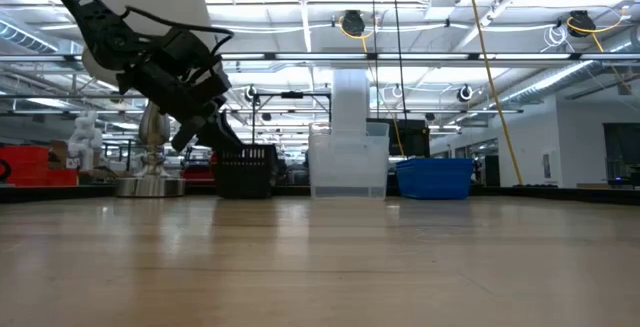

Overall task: Stack baskets by color
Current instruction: Stack the bottom black bin on the stacked black bins

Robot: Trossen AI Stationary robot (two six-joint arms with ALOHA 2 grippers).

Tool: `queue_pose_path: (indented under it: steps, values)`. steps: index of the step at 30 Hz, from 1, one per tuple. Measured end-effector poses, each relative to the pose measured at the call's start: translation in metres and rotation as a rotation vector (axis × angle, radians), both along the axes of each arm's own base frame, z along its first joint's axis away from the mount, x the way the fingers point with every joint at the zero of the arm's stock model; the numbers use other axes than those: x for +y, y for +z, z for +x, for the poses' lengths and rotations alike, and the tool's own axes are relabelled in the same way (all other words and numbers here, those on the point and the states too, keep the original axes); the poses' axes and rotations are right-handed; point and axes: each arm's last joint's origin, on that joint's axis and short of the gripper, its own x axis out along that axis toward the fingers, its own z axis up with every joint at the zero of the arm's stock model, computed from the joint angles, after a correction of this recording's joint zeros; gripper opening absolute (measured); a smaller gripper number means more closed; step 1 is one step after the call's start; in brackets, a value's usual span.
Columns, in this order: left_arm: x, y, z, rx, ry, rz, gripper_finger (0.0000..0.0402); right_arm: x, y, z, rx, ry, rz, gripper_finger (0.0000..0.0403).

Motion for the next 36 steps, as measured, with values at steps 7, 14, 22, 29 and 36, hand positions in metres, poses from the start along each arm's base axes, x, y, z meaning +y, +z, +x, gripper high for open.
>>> queue_pose_path:
  steps: [7, 14, 22, 29, 36]
  values:
    - [-0.001, 0.000, 0.001, -0.017, 0.068, -0.038, 0.0130, 0.000, 0.000, 0.000, 0.000, 0.000, 0.000, 0.0178]
    - [-0.010, 0.003, 0.007, -0.046, 0.061, -0.079, 0.0221, 0.000, 0.000, 0.000, 0.002, 0.003, -0.008, 0.0178]
    - [-0.019, 0.016, 0.009, -0.089, 0.065, -0.051, 0.0219, 0.000, 0.000, 0.000, 0.003, 0.007, -0.016, 0.0178]
    - [-0.019, 0.016, 0.008, -0.077, 0.084, -0.038, 0.0123, 0.000, 0.000, 0.000, 0.004, 0.009, -0.020, 0.0178]
    - [-0.019, 0.014, 0.007, -0.057, 0.094, -0.049, 0.0015, 0.001, 0.003, 0.001, -0.023, 0.021, -0.033, 0.0178]
